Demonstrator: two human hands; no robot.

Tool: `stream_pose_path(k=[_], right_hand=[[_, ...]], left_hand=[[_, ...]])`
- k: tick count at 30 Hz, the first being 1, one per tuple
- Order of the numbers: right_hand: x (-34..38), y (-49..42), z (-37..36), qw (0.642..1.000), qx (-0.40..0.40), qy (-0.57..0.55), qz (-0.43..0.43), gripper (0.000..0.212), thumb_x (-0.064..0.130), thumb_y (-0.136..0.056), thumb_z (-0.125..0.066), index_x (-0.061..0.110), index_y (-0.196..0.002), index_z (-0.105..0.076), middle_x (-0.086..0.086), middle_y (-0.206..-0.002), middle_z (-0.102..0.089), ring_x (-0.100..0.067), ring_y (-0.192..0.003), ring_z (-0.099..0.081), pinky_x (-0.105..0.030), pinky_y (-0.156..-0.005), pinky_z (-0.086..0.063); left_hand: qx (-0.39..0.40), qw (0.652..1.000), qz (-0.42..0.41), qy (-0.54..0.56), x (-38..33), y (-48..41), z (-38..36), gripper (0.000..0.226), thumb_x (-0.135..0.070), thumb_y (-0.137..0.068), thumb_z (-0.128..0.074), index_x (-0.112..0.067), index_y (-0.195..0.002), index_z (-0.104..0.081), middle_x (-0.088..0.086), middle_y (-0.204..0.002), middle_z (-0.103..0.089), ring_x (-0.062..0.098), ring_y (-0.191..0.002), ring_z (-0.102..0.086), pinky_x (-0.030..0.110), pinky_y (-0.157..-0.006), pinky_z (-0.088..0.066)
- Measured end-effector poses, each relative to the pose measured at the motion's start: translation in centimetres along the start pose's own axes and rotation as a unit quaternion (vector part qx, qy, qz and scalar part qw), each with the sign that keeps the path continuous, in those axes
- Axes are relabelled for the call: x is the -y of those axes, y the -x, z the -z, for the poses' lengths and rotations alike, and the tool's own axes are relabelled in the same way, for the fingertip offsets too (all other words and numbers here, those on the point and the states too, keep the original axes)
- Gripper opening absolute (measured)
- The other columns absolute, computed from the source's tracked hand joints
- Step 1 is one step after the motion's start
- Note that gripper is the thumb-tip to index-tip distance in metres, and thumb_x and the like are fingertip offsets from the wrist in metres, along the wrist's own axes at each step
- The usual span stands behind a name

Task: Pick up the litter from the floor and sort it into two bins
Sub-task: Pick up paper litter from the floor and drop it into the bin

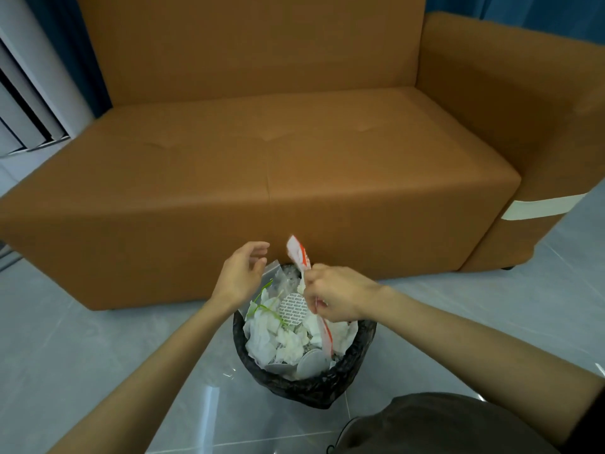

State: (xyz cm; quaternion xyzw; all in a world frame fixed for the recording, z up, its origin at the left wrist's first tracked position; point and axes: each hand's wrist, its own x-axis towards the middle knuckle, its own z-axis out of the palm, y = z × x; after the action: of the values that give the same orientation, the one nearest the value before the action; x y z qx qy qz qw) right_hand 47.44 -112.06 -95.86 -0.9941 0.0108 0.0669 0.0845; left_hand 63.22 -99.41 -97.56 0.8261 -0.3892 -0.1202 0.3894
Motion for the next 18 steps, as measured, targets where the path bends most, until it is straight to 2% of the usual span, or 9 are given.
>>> stream_pose_path(k=[4, 7, 9, 11, 13, 16, 18], right_hand=[[0.5, -1.1, -2.4, 0.996, 0.011, -0.088, -0.006, 0.035, 0.010, -0.086, -0.055, 0.025, -0.118, -0.061, 0.004, -0.134, -0.041, -0.015, -0.113, -0.048, -0.036, -0.082, -0.049], [0.5, -1.7, -3.2, 0.985, -0.044, -0.161, -0.036, 0.053, 0.009, -0.087, -0.060, 0.028, -0.134, -0.043, 0.008, -0.147, -0.019, -0.017, -0.093, -0.057, -0.038, -0.071, -0.053], [0.2, -2.0, -3.5, 0.972, -0.075, -0.206, -0.081, 0.066, 0.011, -0.085, -0.063, 0.022, -0.142, -0.032, 0.006, -0.148, -0.019, -0.020, -0.109, -0.055, -0.037, -0.083, -0.053], [-0.3, -2.3, -3.8, 0.964, -0.057, -0.229, -0.122, 0.079, 0.016, -0.084, -0.067, 0.014, -0.148, -0.022, -0.001, -0.151, -0.021, -0.020, -0.129, -0.042, -0.030, -0.100, -0.043], [-0.6, -2.5, -4.4, 0.971, 0.000, -0.202, -0.128, 0.085, 0.023, -0.084, -0.069, 0.010, -0.150, -0.017, -0.006, -0.156, -0.016, -0.020, -0.141, -0.026, -0.029, -0.112, -0.030], [-0.6, -2.7, -5.5, 0.980, 0.059, -0.152, -0.117, 0.088, 0.035, -0.085, -0.067, 0.012, -0.152, -0.014, -0.004, -0.160, -0.008, -0.017, -0.147, -0.007, -0.033, -0.119, -0.017], [-0.5, -3.0, -6.1, 0.982, 0.082, -0.132, -0.112, 0.090, 0.041, -0.085, -0.065, 0.012, -0.152, -0.013, -0.005, -0.160, -0.009, -0.018, -0.148, -0.003, -0.035, -0.120, -0.010]], left_hand=[[-0.002, 1.000, 0.015, 0.005, 0.9, 0.4, 0.2, 0.032, -0.006, -0.094, -0.049, -0.012, -0.125, -0.055, 0.003, -0.121, -0.061, 0.009, -0.103, -0.055, 0.021, -0.090, -0.041], [-0.003, 1.000, 0.020, 0.000, 1.4, 0.7, 0.5, 0.032, -0.007, -0.094, -0.049, -0.012, -0.126, -0.055, 0.003, -0.122, -0.061, 0.010, -0.105, -0.056, 0.021, -0.090, -0.041], [-0.004, 1.000, 0.021, -0.003, 1.5, 0.7, 0.5, 0.033, -0.007, -0.094, -0.049, -0.012, -0.126, -0.054, 0.002, -0.123, -0.060, 0.011, -0.108, -0.056, 0.022, -0.092, -0.041], [-0.002, 1.000, 0.021, -0.010, 1.7, 0.7, 0.3, 0.033, -0.008, -0.095, -0.049, -0.012, -0.127, -0.054, 0.002, -0.125, -0.059, 0.012, -0.108, -0.056, 0.022, -0.092, -0.042], [0.000, 1.000, 0.017, -0.021, 1.9, 0.8, 0.1, 0.034, -0.008, -0.094, -0.049, -0.013, -0.127, -0.053, 0.003, -0.126, -0.058, 0.013, -0.112, -0.056, 0.022, -0.094, -0.042], [0.032, 0.997, -0.023, -0.061, 1.9, 1.2, -0.4, 0.039, -0.014, -0.094, -0.053, -0.014, -0.132, -0.050, 0.001, -0.134, -0.053, 0.016, -0.124, -0.049, 0.025, -0.101, -0.037], [0.113, 0.985, -0.076, -0.105, 2.1, 1.4, -1.1, 0.052, -0.022, -0.091, -0.059, -0.017, -0.140, -0.041, -0.001, -0.145, -0.042, 0.015, -0.136, -0.036, 0.026, -0.108, -0.028]])
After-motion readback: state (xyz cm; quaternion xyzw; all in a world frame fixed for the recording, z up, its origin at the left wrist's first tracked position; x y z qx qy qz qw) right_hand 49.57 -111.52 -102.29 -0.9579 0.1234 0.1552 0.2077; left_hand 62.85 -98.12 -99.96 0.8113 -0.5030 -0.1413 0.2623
